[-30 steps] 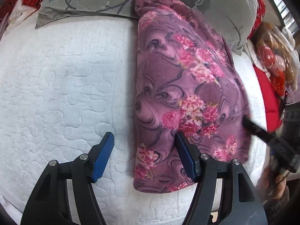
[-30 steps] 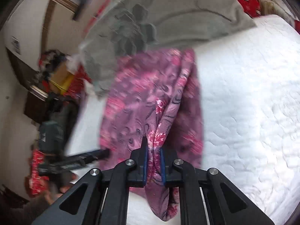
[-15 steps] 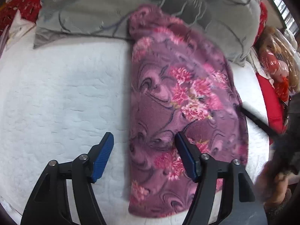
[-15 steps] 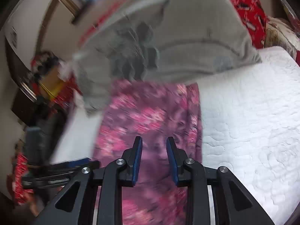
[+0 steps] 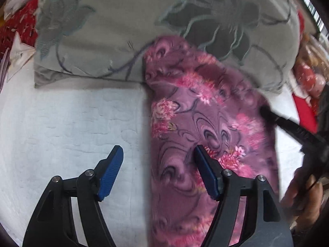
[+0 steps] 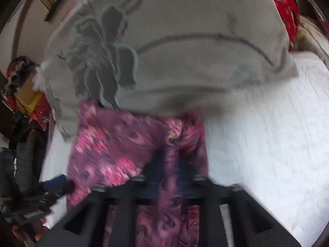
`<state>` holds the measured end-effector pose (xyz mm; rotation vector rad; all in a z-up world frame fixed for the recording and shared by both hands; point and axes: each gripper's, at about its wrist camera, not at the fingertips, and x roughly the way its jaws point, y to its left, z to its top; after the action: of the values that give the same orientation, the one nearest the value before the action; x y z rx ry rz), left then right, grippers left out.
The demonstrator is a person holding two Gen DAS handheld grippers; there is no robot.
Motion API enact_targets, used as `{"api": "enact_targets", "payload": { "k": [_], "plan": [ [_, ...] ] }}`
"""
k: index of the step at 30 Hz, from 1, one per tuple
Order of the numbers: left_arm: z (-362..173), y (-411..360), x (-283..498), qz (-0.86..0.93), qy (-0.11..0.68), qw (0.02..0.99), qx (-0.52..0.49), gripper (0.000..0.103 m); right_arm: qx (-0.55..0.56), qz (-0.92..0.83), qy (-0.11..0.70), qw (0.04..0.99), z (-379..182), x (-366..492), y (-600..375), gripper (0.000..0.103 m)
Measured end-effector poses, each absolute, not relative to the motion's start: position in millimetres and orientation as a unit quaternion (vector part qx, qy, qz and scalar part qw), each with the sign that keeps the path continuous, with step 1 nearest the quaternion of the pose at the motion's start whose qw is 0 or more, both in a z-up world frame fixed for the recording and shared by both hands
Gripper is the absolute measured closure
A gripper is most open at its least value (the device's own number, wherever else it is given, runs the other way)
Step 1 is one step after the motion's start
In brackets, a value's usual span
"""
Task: Fold small clothes
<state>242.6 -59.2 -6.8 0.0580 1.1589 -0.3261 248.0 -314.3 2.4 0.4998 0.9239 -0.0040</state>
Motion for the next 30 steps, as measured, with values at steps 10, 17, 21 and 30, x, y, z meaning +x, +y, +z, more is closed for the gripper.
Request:
{"api": "enact_targets", "payload": {
  "k": [10,17,21,30],
  "plan": [
    [-8.7,-73.3,233.0,-0.141,0.534,0.832,0.045,0.022,0.202,-0.026,0.424,0.883,14.9,238.2,-313.5,0.086],
    [-9.3,-69.3,227.4,-0.131,0.543,0.829,0.040,0.022,0.170,0.017,0.453,0.875,0.9,213.8,-282.3,0.076],
    [3.7,-60.4,215.2,-0.131,0.538,0.831,0.053,0.022,0.175,0.014,0.456,0.872,2.0,207.2,-284.9,0.073],
    [-8.5,-32.6,162.9,-0.156,0.540,0.827,0.015,0.021,0.132,0.073,0.483,0.863,-4.8,164.7,-259.8,0.067]
  ]
}}
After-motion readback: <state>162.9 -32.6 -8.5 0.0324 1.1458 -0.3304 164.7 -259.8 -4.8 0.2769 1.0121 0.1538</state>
